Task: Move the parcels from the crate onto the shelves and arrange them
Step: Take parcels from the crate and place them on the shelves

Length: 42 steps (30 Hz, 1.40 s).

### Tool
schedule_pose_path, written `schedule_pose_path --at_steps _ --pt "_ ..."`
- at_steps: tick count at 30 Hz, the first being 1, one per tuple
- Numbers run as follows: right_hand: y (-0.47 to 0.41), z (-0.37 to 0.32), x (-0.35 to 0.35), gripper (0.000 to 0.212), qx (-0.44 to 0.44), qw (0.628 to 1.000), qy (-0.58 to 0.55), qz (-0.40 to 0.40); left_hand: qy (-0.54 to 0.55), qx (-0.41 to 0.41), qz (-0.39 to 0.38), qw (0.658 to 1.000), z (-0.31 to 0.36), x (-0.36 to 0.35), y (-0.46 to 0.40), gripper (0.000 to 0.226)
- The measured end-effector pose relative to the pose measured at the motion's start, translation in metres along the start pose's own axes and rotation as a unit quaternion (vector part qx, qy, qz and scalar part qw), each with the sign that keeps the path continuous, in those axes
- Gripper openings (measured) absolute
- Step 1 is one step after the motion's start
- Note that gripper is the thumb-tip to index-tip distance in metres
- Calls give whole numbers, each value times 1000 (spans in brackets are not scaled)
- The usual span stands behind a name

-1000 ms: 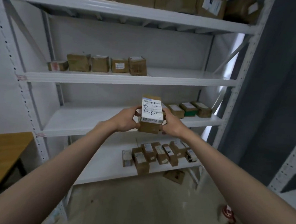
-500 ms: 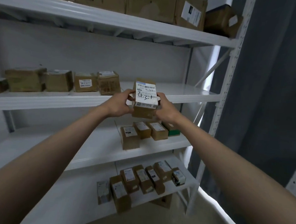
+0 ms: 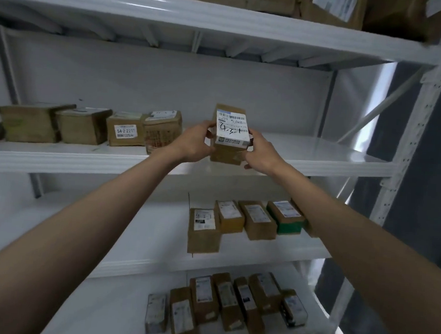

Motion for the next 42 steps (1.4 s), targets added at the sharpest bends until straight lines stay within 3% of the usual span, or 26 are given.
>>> schedule_pose_path --at_steps 6,13,21,26,31,35,37,42 --pt "-68 23 -29 51 -2 999 -21 -46 -42 99 37 994 -21 -29 -48 61" --pt "-126 37 -58 47 20 993 -18 -115 -90 183 27 979 -40 -52 -92 57" --pt "-174 48 -105 51 2 987 -26 -160 -141 288 51 946 -63 -68 -131 45" --pt "-176 54 -120 35 -29 981 -49 -186 -186 346 6 920 -74 -82 -130 64" --pt "-164 52 -90 47 -32 984 -10 -176 -168 347 0 923 -48 -66 -116 75" --pt "-137 30 -56 46 -13 978 59 -198 -164 314 -3 935 -17 -37 -97 48" --pt "-119 12 -44 46 12 973 95 -212 -162 297 -28 941 0 -18 -82 37" --pt "-60 -47 -39 28 87 944 182 -262 -178 280 -126 935 30 42 -18 48"
Point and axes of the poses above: each hand's wrist, its own y-axis away from the middle knuckle, its own x-axis out of the back of the hand, z = x × y, the point moved 4 cm from there along -y, towards the middle knuckle, and after that the axes turned 15 degrees about z, right-handed, at the moved point
